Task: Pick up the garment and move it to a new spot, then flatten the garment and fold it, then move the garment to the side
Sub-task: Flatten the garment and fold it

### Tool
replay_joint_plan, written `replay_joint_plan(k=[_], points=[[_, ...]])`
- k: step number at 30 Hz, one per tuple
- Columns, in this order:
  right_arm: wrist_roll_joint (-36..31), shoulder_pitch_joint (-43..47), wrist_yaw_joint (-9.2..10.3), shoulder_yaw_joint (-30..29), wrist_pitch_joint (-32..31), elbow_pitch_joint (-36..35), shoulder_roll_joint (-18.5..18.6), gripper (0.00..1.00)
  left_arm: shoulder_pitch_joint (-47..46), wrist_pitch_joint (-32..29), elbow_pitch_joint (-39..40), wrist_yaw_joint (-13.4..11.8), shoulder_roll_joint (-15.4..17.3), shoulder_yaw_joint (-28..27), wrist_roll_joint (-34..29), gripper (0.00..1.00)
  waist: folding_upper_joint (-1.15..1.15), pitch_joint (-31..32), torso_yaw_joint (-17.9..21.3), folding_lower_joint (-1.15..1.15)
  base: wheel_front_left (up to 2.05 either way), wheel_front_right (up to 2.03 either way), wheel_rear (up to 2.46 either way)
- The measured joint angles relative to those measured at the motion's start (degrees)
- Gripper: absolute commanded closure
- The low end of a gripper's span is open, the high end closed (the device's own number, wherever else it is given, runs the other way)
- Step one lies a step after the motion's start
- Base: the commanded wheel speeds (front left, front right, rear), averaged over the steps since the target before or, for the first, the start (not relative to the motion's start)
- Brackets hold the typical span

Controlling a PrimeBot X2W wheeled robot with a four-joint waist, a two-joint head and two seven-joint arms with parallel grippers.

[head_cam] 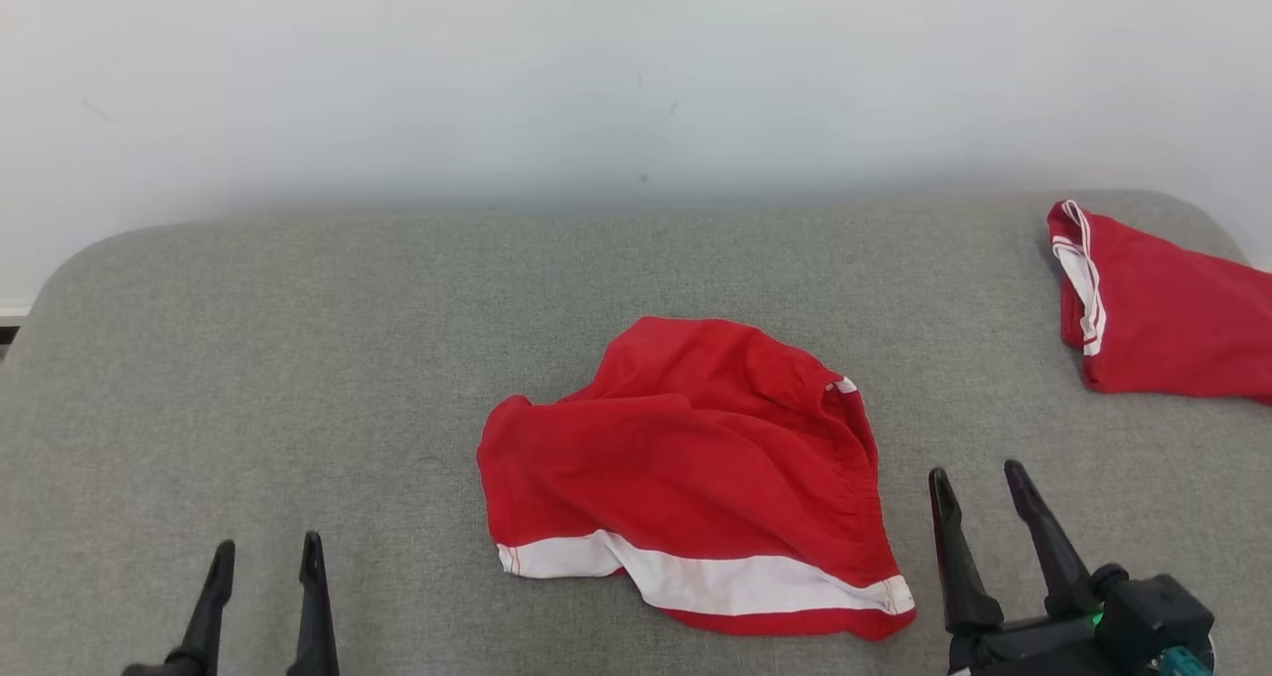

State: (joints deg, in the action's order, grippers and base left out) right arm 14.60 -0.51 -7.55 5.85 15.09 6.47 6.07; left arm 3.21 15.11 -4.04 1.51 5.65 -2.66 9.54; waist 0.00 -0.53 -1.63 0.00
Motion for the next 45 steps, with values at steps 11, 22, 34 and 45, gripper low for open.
replay_joint_plan(k=[11,22,34,45], points=[[0.0,2.0,0.00,0.3,0.0,1.0,-0.2,0.00,2.8,0.0,0.7,0.3,-1.5,-0.5,-0.5,0.00,0.00,0.9,-0.2,0.00,0.00,0.00,0.00],[0.3,2.0,0.00,0.2,0.0,3.2,-0.2,0.00,1.2,0.0,0.0,2.1,-1.7,-0.5,-1.5,0.00,0.00,0.8,0.3,0.00,0.00,0.00,0.00],[1.3,-1.7,0.00,4.8,0.0,13.3,2.8,0.00,-5.5,0.0,-11.9,5.3,-1.6,6.3,-2.4,0.00,0.00,-2.6,1.5,0.00,0.00,0.00,0.00],[3.2,-6.8,0.00,11.9,0.0,20.6,4.0,0.00,-13.0,0.0,-22.4,6.0,-0.8,12.9,-1.9,0.00,0.00,-7.0,2.9,0.01,0.00,0.00,0.00]])
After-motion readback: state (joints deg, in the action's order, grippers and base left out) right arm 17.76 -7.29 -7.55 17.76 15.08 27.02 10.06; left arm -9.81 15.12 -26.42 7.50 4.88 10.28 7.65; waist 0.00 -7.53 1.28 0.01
